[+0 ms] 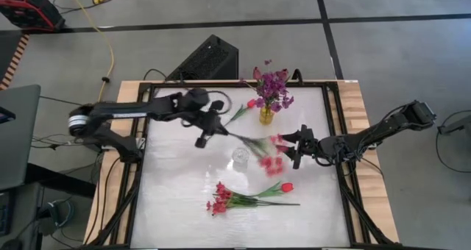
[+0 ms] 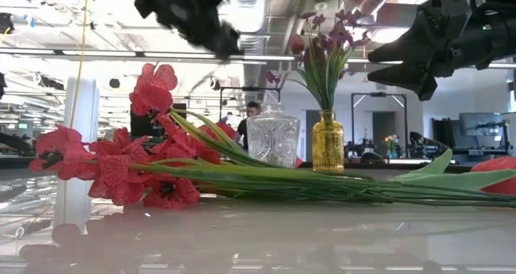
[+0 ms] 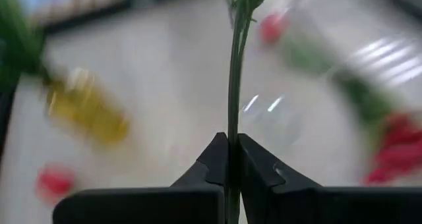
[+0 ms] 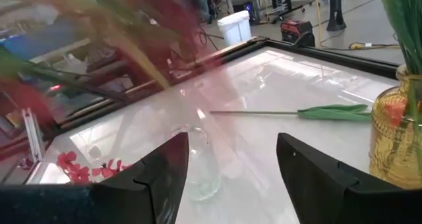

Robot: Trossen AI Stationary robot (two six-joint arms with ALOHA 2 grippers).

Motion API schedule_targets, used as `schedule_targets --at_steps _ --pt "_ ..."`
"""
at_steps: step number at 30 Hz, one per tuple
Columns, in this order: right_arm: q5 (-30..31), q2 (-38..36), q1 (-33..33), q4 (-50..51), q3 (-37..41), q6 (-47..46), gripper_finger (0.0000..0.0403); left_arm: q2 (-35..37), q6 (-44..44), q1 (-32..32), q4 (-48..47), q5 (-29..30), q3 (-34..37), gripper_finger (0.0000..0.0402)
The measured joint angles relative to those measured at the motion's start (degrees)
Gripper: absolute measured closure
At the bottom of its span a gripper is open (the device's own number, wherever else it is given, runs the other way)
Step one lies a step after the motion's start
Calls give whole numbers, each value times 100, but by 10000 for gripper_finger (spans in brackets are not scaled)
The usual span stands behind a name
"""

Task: Sort flowers into vase by color
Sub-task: Put the bottom pink flower into the transparent vase

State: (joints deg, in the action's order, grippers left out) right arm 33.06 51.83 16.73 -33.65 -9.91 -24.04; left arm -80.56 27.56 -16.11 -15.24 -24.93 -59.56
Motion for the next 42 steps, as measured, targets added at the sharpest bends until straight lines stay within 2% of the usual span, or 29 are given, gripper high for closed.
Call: schedule_targets --at_steps 2,3,5,6,9,11,13,16,18,25,38,42 --pt "0 0 0 20 0 7 149 317 -166 22 705 -816 274 401" --pt "0 2 0 20 0 8 149 456 -372 32 1356 -1293 500 401" --pt "0 2 0 18 0 12 149 627 -1011 37 3109 -1870 1106 401" --pt "0 2 0 18 0 24 149 641 -1415 45 4097 -1895 1446 401" --pt "0 0 0 13 0 34 149 416 -2421 128 6857 -1308 2378 401" --pt "0 2 0 11 0 38 149 103 -2771 248 8246 -804 2805 401" --pt "0 2 0 3 0 41 149 -271 -3008 359 9243 -448 3036 401" --pt "0 2 0 5 0 48 149 -878 -3289 491 10113 -134 3079 401" --pt "0 2 2 1 0 47 149 -1302 -3431 590 10462 17 2944 401" --pt "0 2 11 2 0 44 149 -2370 -3485 975 10475 104 2195 401" --pt "-7 1 65 18 0 -4 149 -2558 -3172 1271 10465 319 2119 401" --pt "-6 2 145 18 0 -38 149 -2558 -3013 1267 10143 429 2119 401"
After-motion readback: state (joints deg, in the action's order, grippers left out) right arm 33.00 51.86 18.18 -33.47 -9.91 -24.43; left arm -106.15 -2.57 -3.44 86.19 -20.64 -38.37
